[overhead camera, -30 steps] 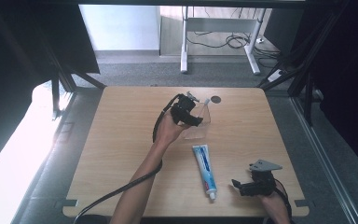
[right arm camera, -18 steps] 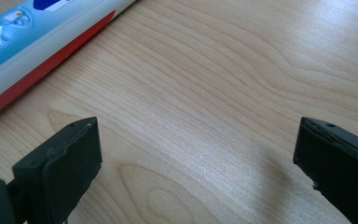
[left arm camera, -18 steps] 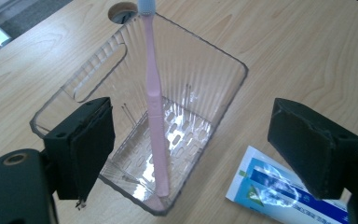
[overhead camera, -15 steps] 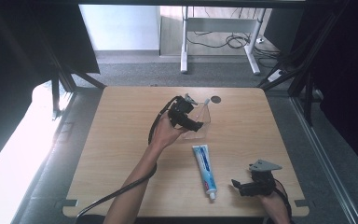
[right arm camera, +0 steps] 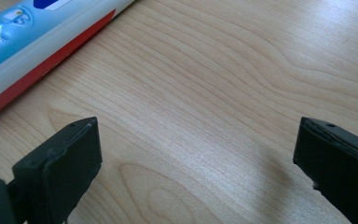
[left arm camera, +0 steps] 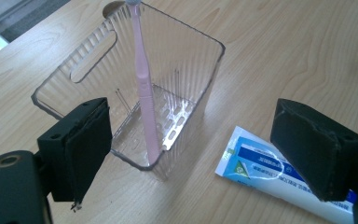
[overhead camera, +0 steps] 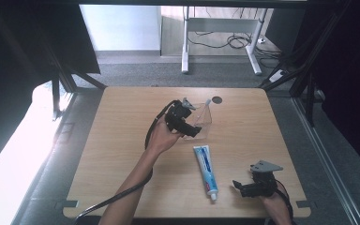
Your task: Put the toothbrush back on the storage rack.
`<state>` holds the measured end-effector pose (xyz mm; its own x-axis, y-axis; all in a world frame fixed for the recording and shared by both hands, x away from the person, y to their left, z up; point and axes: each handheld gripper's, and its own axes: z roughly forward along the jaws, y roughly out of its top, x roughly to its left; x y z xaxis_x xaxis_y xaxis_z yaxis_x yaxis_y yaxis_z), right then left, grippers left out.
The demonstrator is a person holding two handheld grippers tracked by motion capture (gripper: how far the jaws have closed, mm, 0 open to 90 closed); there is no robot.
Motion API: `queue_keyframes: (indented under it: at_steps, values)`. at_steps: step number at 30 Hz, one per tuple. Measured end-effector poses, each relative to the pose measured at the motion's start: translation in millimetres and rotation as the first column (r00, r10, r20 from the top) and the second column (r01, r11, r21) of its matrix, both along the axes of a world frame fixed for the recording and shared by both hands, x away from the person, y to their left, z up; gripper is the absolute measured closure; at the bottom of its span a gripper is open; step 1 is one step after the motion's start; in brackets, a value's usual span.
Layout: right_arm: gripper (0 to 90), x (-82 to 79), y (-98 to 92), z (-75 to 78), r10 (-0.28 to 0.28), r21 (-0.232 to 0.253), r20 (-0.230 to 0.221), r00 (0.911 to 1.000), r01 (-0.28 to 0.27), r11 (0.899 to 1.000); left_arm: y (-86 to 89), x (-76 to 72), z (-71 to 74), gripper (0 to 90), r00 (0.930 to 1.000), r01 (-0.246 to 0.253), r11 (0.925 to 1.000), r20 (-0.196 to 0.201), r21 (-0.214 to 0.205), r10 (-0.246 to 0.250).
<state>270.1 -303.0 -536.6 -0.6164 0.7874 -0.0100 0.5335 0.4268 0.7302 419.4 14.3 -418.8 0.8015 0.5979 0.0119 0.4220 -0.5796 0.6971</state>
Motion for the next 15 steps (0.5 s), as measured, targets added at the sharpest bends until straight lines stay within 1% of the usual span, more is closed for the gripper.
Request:
queue_keyframes:
  at_steps: [6,8,12,15]
  values:
    - [0.9,-0.2,0.3,0.1,-0.001,-0.001,-0.001,1.0000,0.001,1.000,7.6,-8.6,-2.9,12.8,0.9997,0.010,0.9999,0.021,0.009,-0.011]
    - [0.9,-0.3,0.5,0.1,-0.001,-0.002,-0.001,1.0000,0.001,1.000,10.8,-11.9,-4.5,12.8,0.9997,0.008,1.0000,0.022,0.003,-0.008]
    - [0.9,-0.4,0.7,0.0,-0.001,-0.002,-0.003,1.0000,0.001,1.000,17.2,-16.9,-7.2,12.9,0.9991,0.012,0.9999,0.040,0.008,-0.012]
    - [0.9,-0.4,0.9,0.0,0.000,0.000,-0.004,1.0000,0.000,1.000,22.5,-21.4,-10.0,12.9,0.9992,0.008,0.9999,0.040,0.008,-0.008]
